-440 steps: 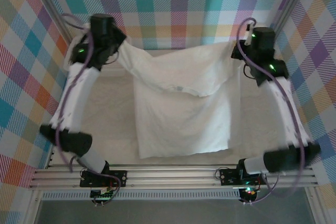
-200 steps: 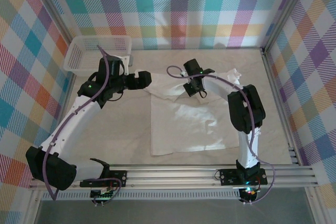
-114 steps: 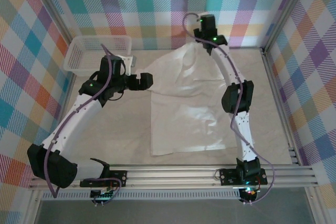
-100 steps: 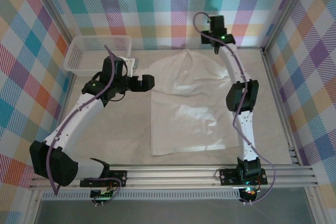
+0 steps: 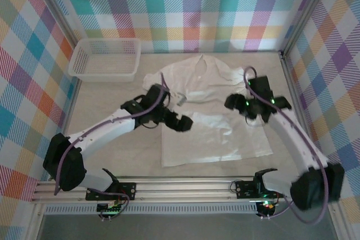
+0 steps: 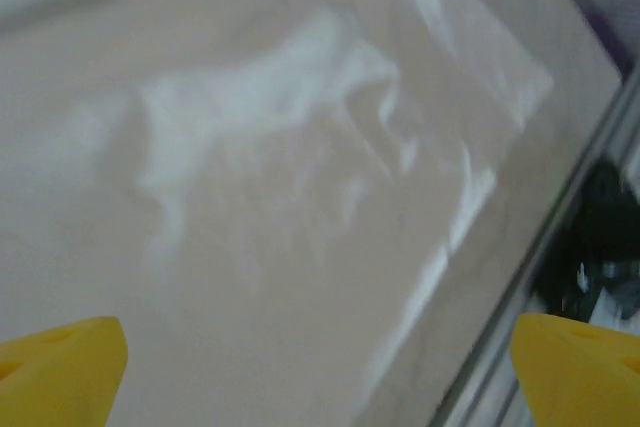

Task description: Fold the inside-out t-shirt

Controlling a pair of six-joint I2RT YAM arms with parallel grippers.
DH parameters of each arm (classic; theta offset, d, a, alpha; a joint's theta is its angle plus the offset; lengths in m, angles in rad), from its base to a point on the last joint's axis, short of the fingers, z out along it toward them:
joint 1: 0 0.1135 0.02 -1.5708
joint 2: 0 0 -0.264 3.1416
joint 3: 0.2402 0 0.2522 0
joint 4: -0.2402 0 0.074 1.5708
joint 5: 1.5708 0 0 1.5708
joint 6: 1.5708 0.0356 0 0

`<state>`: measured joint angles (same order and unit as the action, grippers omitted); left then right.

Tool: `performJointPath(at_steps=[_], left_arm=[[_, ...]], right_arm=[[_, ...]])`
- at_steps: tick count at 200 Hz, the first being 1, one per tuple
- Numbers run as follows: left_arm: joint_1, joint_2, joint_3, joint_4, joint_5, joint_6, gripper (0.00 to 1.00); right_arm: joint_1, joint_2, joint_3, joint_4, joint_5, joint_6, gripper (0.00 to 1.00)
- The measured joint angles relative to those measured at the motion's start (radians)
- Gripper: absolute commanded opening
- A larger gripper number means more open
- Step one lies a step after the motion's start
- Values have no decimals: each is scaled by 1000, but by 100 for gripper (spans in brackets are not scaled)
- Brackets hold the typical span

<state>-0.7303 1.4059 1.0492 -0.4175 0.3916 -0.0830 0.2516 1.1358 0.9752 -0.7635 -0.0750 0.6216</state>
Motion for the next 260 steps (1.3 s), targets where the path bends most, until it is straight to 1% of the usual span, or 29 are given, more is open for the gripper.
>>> performJointPath(at_steps=[10,19,33,52,65,79,102,119,131,142,153,163,172,198,202,209,215,260], left_arm=[[-48,0,-40,15,0,25,100],[-80,2,-67,18,-2,45,100],[-123,18,-87,1,-21,97,100],[-172,42,-87,-42,-94,182,100],[-203,42,-92,-68,-138,232,100],[-224,25,-108,-74,-174,269,100],[-234,-33,-149,-71,-224,311,100],[-238,-56,-156,-74,-257,339,100],[-241,-57,-154,-77,-275,354,100],[-243,-57,-153,-82,-282,367,100],[-243,-56,-148,-80,-287,381,100],[-243,-53,-142,-77,-289,393,100],[-243,-45,-135,-76,-288,404,100],[-243,3,-130,-44,-267,420,100],[-243,11,-130,-39,-261,421,100],[-243,31,-130,-26,-251,421,100],[-243,47,-129,-18,-242,421,100],[-255,149,-114,72,-160,400,100]], right_arm=[[5,-65,-79,-46,-11,60,72],[18,-94,-139,-85,-30,103,72],[58,-89,-203,-135,-52,143,74],[133,-13,-249,-190,-68,162,75],[169,59,-262,-188,-82,164,74],[190,132,-269,-168,-92,161,69],[208,211,-274,-116,-94,148,66],[209,261,-279,-76,-95,142,59],[211,286,-284,-52,-95,134,50],[211,293,-286,-51,-95,137,45],[211,287,-288,-48,-95,133,33],[214,279,-290,-49,-98,127,27],[215,263,-293,-51,-98,124,19],[215,192,-296,-72,-100,122,16],[215,185,-296,-73,-100,122,13],[215,180,-296,-75,-103,122,4],[215,181,-296,-74,-107,124,0],[216,198,-296,-76,-144,119,0]])
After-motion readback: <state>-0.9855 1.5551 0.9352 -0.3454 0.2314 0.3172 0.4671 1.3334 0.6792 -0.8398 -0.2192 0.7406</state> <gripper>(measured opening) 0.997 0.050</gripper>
